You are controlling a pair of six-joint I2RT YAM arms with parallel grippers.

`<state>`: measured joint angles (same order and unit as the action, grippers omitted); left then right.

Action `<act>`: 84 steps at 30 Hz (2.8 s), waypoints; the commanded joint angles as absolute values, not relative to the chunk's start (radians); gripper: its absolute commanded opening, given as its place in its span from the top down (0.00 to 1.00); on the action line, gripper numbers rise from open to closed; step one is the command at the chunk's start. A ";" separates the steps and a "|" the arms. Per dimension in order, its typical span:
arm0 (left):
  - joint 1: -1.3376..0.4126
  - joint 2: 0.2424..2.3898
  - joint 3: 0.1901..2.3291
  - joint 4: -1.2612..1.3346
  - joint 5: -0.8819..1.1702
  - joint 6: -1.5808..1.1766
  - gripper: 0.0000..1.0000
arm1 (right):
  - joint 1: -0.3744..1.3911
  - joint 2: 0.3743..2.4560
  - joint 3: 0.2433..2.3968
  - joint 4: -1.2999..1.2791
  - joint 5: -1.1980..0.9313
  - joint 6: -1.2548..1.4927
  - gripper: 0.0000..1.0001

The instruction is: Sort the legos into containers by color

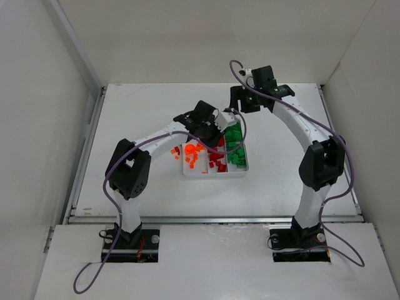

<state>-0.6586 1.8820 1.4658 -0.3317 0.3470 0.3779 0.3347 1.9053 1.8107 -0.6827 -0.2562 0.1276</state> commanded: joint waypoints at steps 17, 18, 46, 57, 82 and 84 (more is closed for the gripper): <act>-0.635 1.832 1.597 -0.354 0.275 0.319 0.45 | 0.337 1.832 1.827 -0.647 -0.268 0.118 0.26; -0.614 1.815 1.597 -0.354 0.275 0.305 0.48 | 0.337 1.841 1.838 -0.647 -0.268 0.118 0.26; -0.202 2.137 1.591 -0.239 0.095 0.239 0.47 | 0.337 2.068 2.217 -0.727 -0.249 0.109 0.22; -0.181 2.190 1.635 -0.336 0.133 0.239 0.82 | 0.337 2.100 2.235 -0.727 -0.259 0.109 0.21; -0.308 1.979 1.681 -0.460 0.305 0.302 1.00 | 0.337 2.013 2.115 -0.698 -0.268 0.118 0.21; -0.340 1.979 1.663 -0.460 0.354 0.302 1.00 | 0.337 1.991 2.086 -0.698 -0.268 0.118 0.21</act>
